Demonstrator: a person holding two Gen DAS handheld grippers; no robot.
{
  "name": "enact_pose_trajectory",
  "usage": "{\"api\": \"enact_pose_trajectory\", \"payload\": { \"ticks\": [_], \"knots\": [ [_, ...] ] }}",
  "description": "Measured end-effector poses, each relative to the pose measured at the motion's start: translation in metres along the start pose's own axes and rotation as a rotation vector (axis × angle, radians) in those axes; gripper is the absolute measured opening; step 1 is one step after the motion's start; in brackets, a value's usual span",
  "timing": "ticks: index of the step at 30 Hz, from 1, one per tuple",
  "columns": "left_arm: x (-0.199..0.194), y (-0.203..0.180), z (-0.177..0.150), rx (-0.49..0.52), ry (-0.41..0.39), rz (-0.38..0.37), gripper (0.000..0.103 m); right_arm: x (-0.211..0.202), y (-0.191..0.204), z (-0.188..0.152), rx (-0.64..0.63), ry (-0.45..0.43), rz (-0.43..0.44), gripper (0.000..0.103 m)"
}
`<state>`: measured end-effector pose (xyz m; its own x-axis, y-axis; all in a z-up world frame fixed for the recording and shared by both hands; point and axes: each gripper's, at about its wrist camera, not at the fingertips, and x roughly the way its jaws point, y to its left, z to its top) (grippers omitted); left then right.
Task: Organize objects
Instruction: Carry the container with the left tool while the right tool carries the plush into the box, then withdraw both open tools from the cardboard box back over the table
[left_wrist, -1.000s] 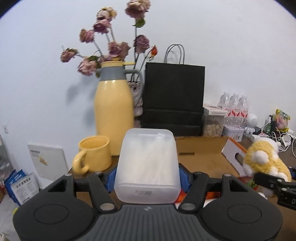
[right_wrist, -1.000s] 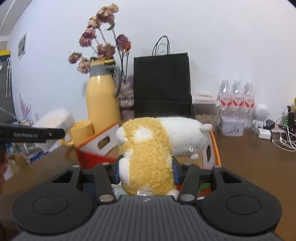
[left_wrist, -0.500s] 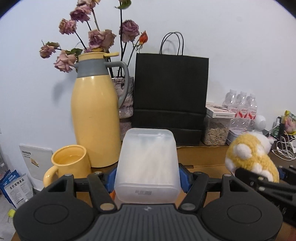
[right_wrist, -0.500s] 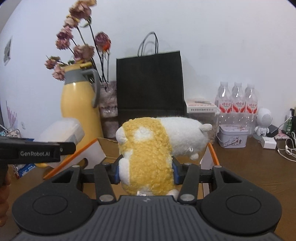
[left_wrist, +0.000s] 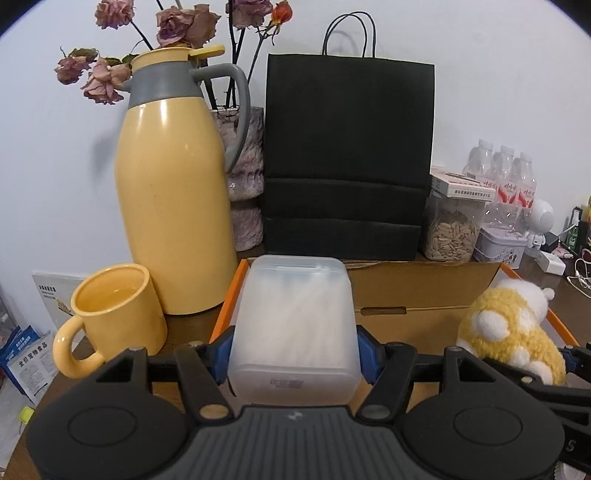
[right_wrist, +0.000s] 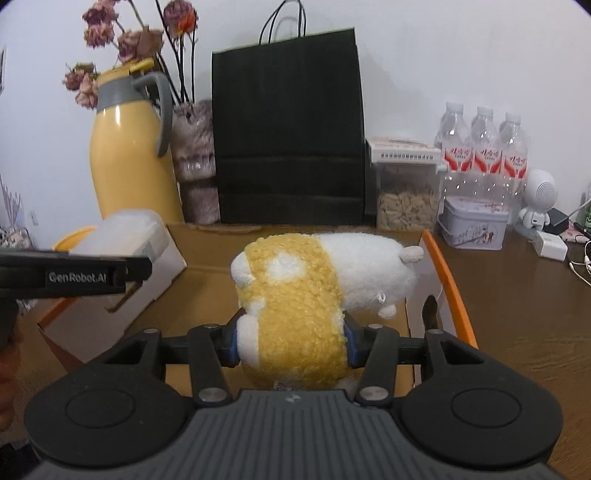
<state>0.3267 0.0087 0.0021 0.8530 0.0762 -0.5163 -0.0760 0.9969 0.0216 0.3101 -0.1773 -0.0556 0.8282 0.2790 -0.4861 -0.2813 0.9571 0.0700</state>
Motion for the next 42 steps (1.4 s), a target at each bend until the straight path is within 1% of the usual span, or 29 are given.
{"api": "enact_pose_trajectory", "payload": {
  "ticks": [1,3,4,5,9,21,27,31,36,42],
  "knots": [
    [0.0,0.0,0.0,0.0,0.006,-0.001,0.065,0.001,0.0,-0.001,0.001,0.012,-0.004,0.056],
    [0.0,0.0,0.001,-0.005,0.017,0.008,0.087,0.001,0.001,0.0,0.0,0.025,-0.023,0.079],
    [0.0,0.001,0.001,-0.011,0.018,0.013,0.103,0.001,0.001,0.0,0.0,0.026,-0.036,0.103],
    [-0.002,0.001,0.001,-0.017,0.009,0.017,0.103,0.0,0.001,0.0,0.001,0.016,-0.046,0.103],
    [-0.005,0.004,0.002,-0.029,0.009,0.024,0.103,-0.005,0.001,0.002,0.008,0.008,-0.04,0.103],
    [-0.015,0.003,0.004,-0.021,-0.02,0.016,0.103,-0.011,0.002,0.007,0.012,-0.006,-0.036,0.103],
    [-0.036,0.004,0.007,-0.021,-0.069,0.001,0.103,-0.025,0.006,0.009,0.0,-0.033,-0.028,0.103],
    [-0.052,0.005,0.003,-0.034,-0.092,-0.003,0.103,-0.039,0.008,0.006,-0.008,-0.053,-0.026,0.103],
    [-0.074,0.004,-0.009,-0.031,-0.11,-0.016,0.103,-0.058,0.013,0.0,-0.027,-0.072,-0.016,0.103],
    [-0.1,0.004,-0.029,-0.013,-0.107,-0.037,0.103,-0.085,0.013,-0.014,-0.028,-0.085,-0.012,0.103]
  ]
}}
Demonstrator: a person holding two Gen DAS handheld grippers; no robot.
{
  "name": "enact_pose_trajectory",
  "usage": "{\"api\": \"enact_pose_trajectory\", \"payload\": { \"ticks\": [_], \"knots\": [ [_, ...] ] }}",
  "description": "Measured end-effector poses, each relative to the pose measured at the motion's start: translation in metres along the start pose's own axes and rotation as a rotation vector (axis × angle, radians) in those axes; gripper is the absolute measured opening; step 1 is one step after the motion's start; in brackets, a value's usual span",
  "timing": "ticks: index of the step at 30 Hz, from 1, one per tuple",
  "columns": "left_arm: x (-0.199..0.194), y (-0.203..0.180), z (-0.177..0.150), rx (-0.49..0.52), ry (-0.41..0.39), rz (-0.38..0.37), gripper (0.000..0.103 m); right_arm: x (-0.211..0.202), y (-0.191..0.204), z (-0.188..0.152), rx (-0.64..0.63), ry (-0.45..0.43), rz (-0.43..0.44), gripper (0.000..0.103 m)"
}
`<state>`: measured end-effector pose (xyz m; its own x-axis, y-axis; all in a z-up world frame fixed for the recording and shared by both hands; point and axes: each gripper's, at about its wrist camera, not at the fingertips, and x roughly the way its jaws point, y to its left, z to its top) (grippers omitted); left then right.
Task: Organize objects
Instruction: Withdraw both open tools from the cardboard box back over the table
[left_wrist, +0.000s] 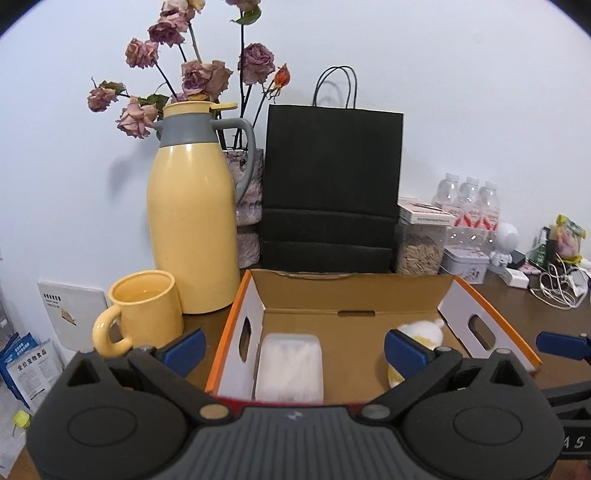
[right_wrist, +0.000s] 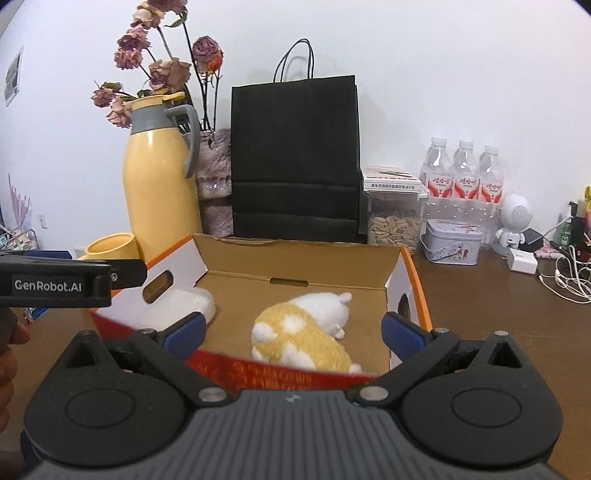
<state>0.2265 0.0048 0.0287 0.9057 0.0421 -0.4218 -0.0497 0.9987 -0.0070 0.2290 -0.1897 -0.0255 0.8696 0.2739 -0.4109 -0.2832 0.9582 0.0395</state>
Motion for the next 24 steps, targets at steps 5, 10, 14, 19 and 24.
{"api": "enact_pose_trajectory", "payload": {
  "ticks": [5,10,14,19,24],
  "knots": [
    [-0.024,0.003,-0.01,0.006,-0.009,-0.001,0.103,-0.025,0.0,-0.01,-0.006,-0.008,-0.004,0.103],
    [-0.047,0.007,-0.02,0.008,-0.013,0.001,0.103,-0.046,-0.001,-0.023,-0.007,-0.003,-0.014,0.103],
    [-0.062,0.011,-0.028,0.011,-0.013,0.008,0.103,-0.061,-0.003,-0.033,-0.008,0.006,-0.017,0.103],
    [-0.078,0.017,-0.038,0.009,-0.006,0.018,0.103,-0.076,-0.006,-0.045,-0.013,0.017,-0.021,0.103],
    [-0.089,0.021,-0.05,0.01,0.01,0.03,0.103,-0.087,-0.008,-0.057,-0.021,0.036,-0.025,0.103]
  ]
}}
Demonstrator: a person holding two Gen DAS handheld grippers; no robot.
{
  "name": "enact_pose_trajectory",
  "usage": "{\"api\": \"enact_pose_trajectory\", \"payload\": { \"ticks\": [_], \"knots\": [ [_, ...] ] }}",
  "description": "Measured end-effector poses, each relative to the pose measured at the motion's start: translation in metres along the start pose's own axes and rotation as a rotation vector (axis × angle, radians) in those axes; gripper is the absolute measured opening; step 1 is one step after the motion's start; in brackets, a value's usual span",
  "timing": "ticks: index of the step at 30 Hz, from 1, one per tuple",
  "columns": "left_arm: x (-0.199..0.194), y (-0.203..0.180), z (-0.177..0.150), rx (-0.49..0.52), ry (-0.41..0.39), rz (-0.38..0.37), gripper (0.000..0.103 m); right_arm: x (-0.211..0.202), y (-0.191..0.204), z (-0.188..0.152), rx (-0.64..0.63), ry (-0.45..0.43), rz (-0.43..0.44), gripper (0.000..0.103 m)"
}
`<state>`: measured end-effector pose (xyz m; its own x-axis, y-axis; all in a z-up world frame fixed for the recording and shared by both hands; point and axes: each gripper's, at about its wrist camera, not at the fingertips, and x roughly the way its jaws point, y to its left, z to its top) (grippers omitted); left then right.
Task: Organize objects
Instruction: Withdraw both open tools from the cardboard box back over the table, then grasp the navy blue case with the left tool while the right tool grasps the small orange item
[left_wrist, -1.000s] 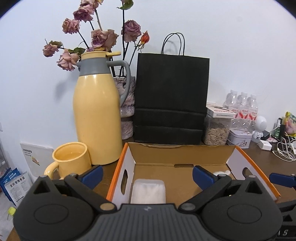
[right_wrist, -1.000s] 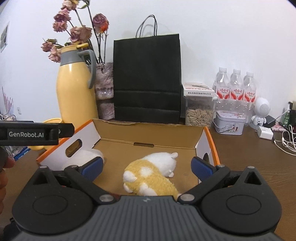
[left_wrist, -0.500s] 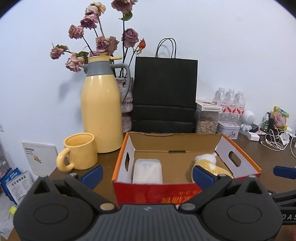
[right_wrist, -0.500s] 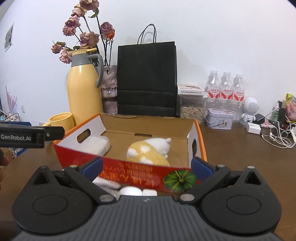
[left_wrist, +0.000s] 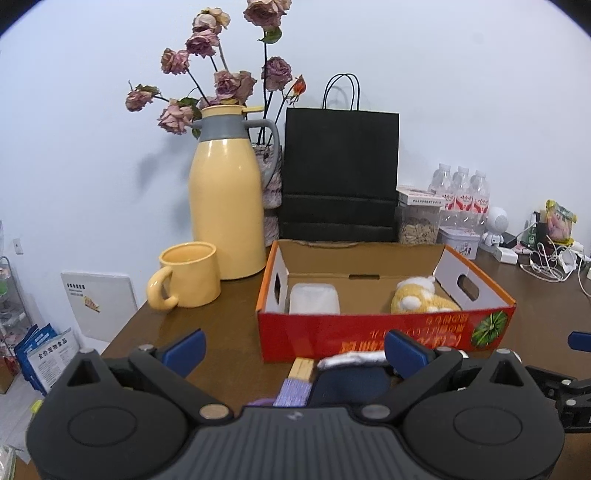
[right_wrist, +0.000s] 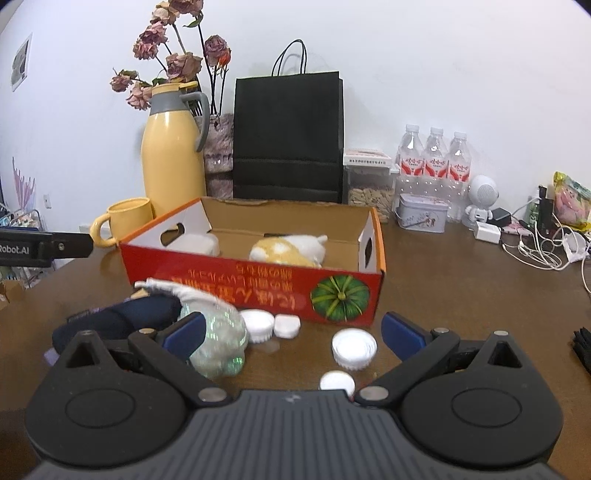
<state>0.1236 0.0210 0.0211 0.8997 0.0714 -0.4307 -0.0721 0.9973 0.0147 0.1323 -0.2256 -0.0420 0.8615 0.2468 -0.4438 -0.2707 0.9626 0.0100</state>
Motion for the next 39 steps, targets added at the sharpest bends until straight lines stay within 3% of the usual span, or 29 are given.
{"api": "enact_pose_trajectory", "payload": {
  "ticks": [15,24,27,35,39],
  "knots": [
    [-0.011,0.01,-0.037,0.006,0.074,0.022,0.103,-0.006,-0.013,-0.045,-0.047,0.114,-0.02,0.103],
    [-0.007,0.01,-0.043,-0.008,0.1,0.016,0.103,0.008,-0.035,-0.046,-0.003,0.14,-0.04,0.1],
    [-0.006,0.01,-0.042,-0.008,0.102,0.01,0.103,0.013,-0.045,-0.043,0.015,0.15,-0.042,0.091],
    [0.005,0.002,-0.041,-0.012,0.129,-0.002,0.103,0.034,-0.061,-0.039,0.09,0.199,-0.016,0.051],
    [0.009,-0.003,-0.039,-0.007,0.127,-0.016,0.103,0.037,-0.068,-0.042,0.12,0.201,-0.006,0.038]
  ]
}}
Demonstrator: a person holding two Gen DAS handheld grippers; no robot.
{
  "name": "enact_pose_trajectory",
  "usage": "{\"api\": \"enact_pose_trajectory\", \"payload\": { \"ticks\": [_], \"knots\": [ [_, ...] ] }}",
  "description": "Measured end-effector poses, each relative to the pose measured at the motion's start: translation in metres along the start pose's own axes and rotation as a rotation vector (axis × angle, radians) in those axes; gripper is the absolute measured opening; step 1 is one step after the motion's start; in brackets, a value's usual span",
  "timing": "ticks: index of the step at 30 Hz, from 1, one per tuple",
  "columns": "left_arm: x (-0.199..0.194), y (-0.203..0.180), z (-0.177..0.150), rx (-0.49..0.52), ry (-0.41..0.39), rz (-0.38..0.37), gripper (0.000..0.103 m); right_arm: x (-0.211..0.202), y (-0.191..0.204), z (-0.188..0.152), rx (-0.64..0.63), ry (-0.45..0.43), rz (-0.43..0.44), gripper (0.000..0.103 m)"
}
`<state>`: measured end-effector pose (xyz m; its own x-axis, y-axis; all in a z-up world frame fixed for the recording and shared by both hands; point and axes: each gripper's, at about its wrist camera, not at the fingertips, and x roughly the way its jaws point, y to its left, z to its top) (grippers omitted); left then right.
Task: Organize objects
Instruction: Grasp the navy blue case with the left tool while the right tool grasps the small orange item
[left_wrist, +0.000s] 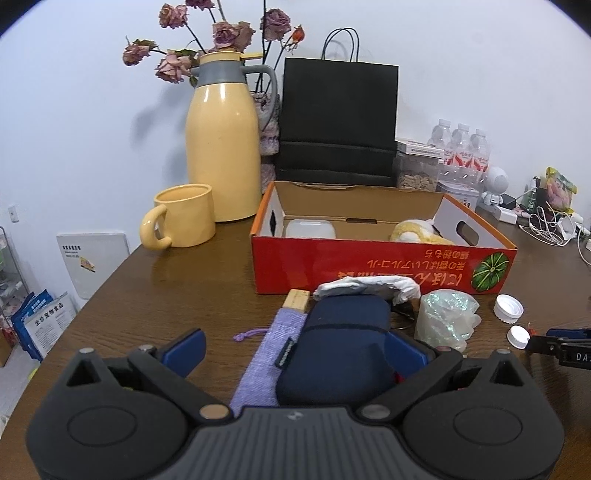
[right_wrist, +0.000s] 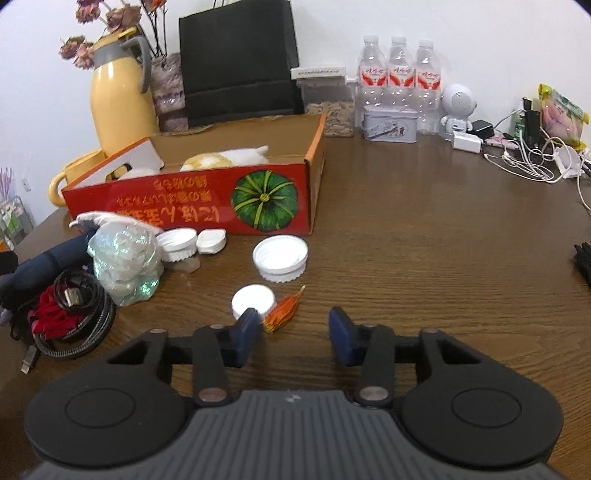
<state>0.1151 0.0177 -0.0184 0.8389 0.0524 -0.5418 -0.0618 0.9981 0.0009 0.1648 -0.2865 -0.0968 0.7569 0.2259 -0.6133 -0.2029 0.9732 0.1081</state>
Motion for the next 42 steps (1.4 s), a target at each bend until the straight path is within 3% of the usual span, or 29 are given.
{"api": "enact_pose_trajectory", "payload": {
  "ticks": [7,15,20,25,27,28,29,36,42],
  "knots": [
    [0.008,-0.008,0.001,-0.004,0.016,-0.025,0.103,0.001,-0.007,-0.002,0.015,-0.017,0.024,0.009],
    [0.015,-0.012,0.003,0.0,0.023,-0.031,0.103,0.0,-0.004,-0.003,-0.009,-0.026,0.023,0.01],
    [0.015,-0.011,0.003,0.001,0.024,-0.032,0.103,0.001,-0.003,0.0,-0.015,-0.022,0.013,0.03],
    [0.015,-0.01,0.004,-0.004,0.025,-0.031,0.103,0.009,0.0,0.008,-0.058,-0.006,0.009,0.032],
    [0.016,-0.01,0.004,-0.006,0.026,-0.028,0.103,0.013,0.002,0.011,-0.075,0.001,0.023,0.031],
    [0.016,-0.01,0.004,-0.007,0.027,-0.028,0.103,0.015,0.003,0.012,-0.083,0.006,0.032,0.027],
    [0.016,-0.01,0.004,-0.008,0.029,-0.028,0.103,0.016,0.004,0.011,-0.092,0.004,0.037,0.014],
    [0.018,-0.007,0.004,-0.006,0.035,-0.031,0.103,0.011,0.009,0.005,-0.115,-0.033,0.046,0.012],
    [0.024,-0.008,0.003,0.004,0.069,-0.077,0.103,-0.003,0.009,0.002,-0.105,-0.102,0.029,0.012]
  ]
}}
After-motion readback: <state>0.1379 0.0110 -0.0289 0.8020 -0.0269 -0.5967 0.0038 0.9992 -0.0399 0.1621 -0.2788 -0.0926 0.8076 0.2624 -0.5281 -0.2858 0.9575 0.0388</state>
